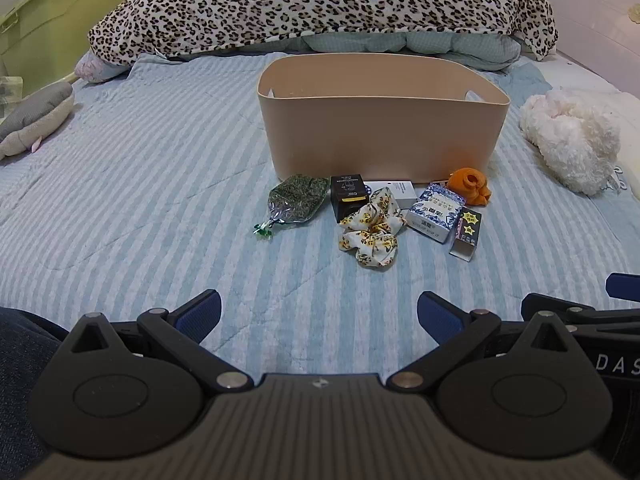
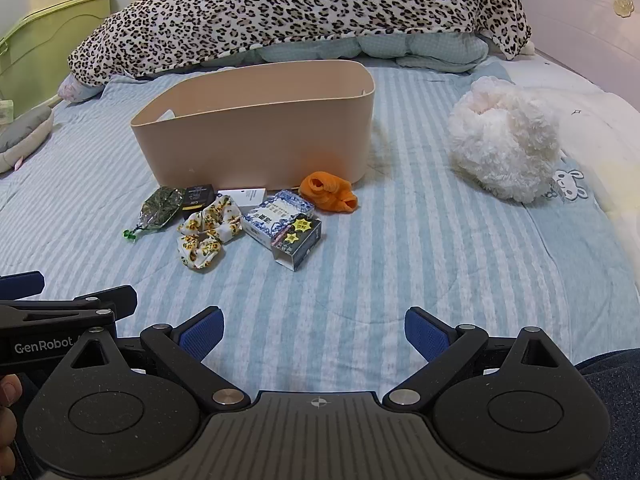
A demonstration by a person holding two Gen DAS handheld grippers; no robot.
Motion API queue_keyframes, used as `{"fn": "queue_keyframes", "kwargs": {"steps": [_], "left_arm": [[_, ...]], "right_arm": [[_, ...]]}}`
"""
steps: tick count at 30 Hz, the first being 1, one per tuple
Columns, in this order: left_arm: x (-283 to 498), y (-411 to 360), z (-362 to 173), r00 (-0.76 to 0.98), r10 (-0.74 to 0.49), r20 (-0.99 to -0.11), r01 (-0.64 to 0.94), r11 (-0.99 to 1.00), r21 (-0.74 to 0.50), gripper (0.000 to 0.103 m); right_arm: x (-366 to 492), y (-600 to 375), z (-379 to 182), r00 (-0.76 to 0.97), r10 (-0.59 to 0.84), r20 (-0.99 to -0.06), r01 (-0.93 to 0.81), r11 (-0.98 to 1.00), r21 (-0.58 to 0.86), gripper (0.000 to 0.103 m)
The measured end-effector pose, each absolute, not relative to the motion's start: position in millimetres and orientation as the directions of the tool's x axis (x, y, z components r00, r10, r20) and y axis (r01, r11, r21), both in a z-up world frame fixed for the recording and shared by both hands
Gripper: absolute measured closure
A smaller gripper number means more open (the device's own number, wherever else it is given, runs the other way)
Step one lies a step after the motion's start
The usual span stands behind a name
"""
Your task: Organize objects
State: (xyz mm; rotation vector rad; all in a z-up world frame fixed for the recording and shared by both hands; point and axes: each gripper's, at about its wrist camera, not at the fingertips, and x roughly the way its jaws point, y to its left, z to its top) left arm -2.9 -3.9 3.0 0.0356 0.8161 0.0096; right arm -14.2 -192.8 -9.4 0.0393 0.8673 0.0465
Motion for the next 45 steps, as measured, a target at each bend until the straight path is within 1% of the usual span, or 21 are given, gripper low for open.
{"fn": "queue_keyframes", "kwargs": {"steps": [45], "left_arm": [[0.4,-2.1,0.9,0.675,0.01,-0.738,0.012,1.0,0.025,0.0]], "right_arm": [[-12.4,-192.2,-11.8,0.637,0.057,-0.769,-0.02,0.998,0.057,0.005]]}}
